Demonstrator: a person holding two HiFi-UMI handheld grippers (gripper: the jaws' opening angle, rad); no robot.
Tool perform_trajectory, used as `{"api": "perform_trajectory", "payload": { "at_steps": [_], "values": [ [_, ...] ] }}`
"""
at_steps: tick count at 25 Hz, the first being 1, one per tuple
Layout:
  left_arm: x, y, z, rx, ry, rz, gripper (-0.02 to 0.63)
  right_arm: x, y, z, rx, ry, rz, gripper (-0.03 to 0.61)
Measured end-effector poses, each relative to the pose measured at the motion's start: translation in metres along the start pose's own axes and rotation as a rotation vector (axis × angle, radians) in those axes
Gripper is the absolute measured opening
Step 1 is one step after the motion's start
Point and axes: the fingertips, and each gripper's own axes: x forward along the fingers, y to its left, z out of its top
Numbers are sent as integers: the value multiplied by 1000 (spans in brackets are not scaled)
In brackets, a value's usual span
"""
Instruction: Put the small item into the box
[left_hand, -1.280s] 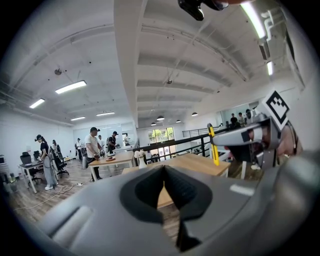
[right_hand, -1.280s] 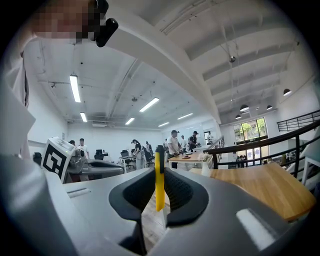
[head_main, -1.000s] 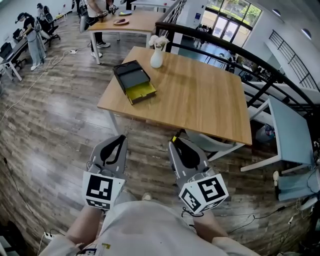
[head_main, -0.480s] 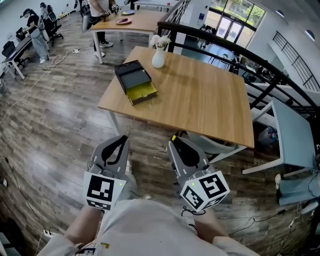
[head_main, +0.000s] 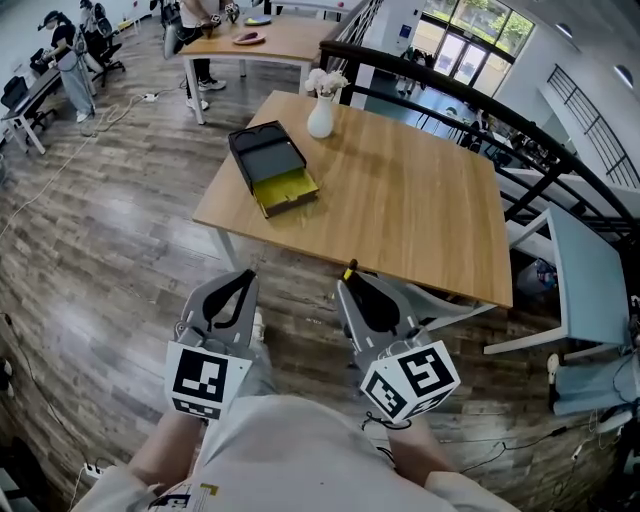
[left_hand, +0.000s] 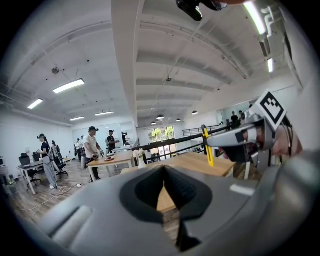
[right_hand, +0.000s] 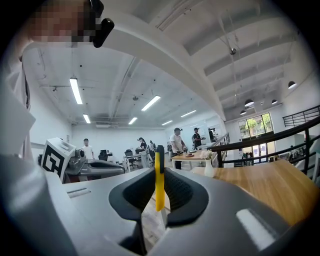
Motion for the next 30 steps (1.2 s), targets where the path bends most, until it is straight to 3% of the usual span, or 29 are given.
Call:
{"api": "perform_trajectory", "payload": {
  "at_steps": [8, 30],
  "values": [
    [56, 57, -7, -31, 5, -25, 2, 75, -16, 0, 3, 40, -12, 55],
    [255, 250, -18, -36, 46, -213, 2, 325, -94, 36, 29, 108, -190, 55]
  ]
}}
